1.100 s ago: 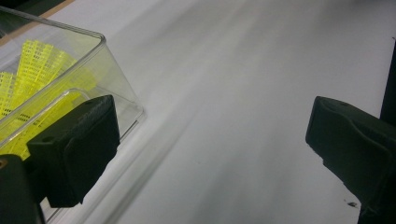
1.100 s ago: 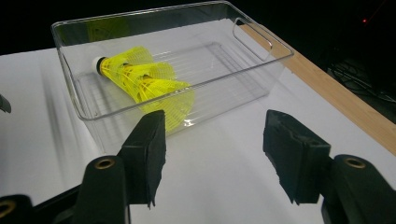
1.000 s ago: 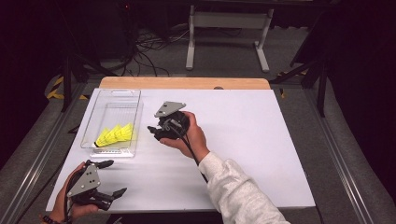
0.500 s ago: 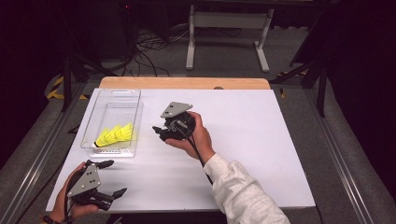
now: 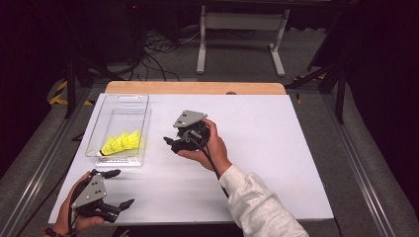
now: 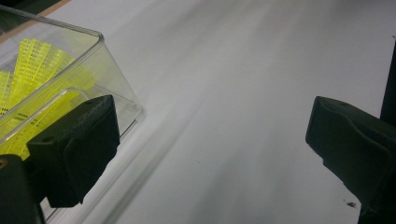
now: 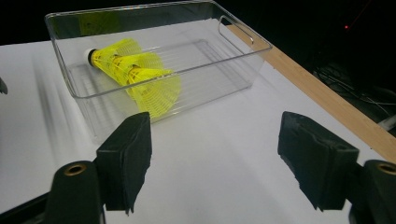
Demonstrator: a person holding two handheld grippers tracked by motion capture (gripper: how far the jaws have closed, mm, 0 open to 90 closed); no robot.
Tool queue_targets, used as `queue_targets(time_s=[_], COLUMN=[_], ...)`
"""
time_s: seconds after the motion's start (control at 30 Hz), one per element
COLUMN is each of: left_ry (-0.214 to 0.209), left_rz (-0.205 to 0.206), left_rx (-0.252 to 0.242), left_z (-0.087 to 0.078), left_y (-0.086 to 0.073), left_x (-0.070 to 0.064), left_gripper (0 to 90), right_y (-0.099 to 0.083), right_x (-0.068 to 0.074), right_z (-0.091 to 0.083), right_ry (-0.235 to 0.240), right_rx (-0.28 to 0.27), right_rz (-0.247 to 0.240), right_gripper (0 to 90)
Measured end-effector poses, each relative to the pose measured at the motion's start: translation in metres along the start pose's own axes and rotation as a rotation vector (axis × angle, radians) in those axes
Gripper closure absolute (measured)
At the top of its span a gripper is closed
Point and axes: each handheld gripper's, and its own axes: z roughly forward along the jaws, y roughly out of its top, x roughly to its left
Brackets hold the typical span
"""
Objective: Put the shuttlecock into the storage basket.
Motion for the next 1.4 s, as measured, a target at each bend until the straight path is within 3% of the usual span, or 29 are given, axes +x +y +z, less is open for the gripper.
queue_targets(time_s=[0.4,0.83,1.1,1.4], left_ry=[0.003,0.003,0.004,0.005], left_rz=[-0.005,-0.003,-0.002,-0.005], left_rx=[0.001,0.003,0.004,0.006], left_z=[0.000,0.001,0.001,0.002], left_y=[0.000,0.000,0.000,0.000], left_x=[0.000,0.000,0.000,0.000], left_gripper=[3.8,3.8,3.8,3.8], right_y=[-0.008,-0.014,-0.020,-0.029], right_x=[-0.001,-0.004,-0.001,-0.004], right_z=[-0.010,-0.026,-0.033,-0.044], right_ry=[-0.029,-0.061,-0.110,-0.121], right_rx=[-0.023,-0.038,-0.016,-0.023], right_rz=[-0.001,-0.014,-0.062,-0.055], right_gripper=[15.8,14.8,14.7,14.2])
